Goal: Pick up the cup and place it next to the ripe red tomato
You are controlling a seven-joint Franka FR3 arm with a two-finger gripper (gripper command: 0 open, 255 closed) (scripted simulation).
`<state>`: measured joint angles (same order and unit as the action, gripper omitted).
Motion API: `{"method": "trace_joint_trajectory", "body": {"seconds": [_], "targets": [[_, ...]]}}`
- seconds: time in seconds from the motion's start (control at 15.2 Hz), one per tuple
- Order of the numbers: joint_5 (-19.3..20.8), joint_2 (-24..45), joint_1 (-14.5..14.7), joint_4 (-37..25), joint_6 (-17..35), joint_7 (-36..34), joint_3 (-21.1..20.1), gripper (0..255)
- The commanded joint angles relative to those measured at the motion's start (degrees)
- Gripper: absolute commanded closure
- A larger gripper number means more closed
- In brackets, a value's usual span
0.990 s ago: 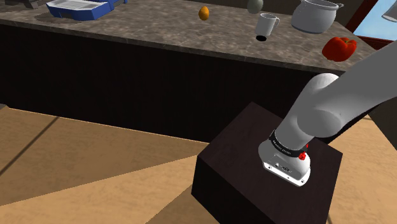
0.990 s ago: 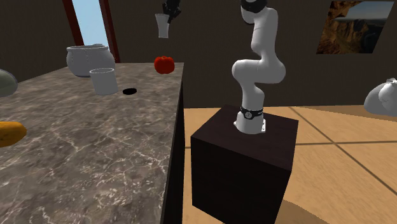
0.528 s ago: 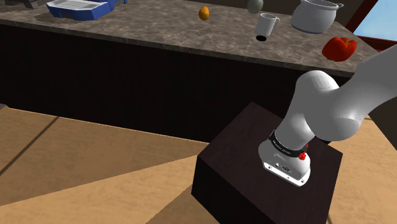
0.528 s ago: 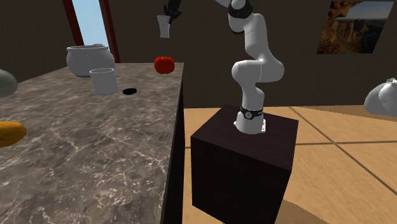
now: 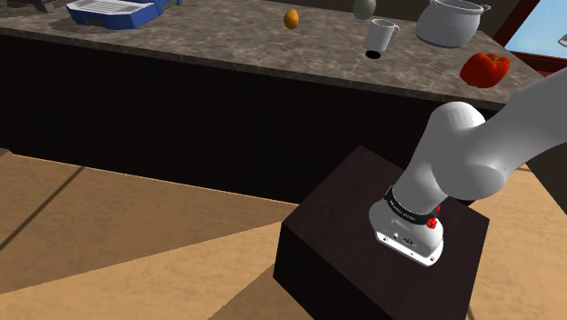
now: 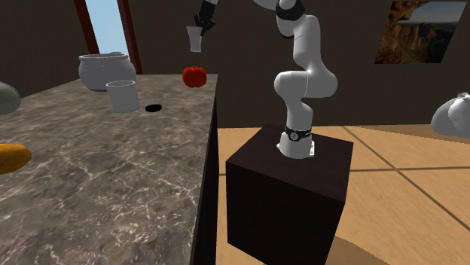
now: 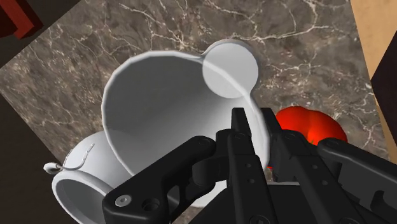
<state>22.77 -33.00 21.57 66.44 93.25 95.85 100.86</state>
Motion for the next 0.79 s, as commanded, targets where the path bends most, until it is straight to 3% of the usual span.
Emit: {"method": "trace_joint_trajectory", "body": {"seconds": [0.0, 0.73], "targets": [[-0.4, 0.2, -1.9, 2.7, 1.9, 0.1, -0.8, 255], [-0.9, 0.5, -9.5, 15.7, 11.5, 0.1, -3.5, 255]]}}
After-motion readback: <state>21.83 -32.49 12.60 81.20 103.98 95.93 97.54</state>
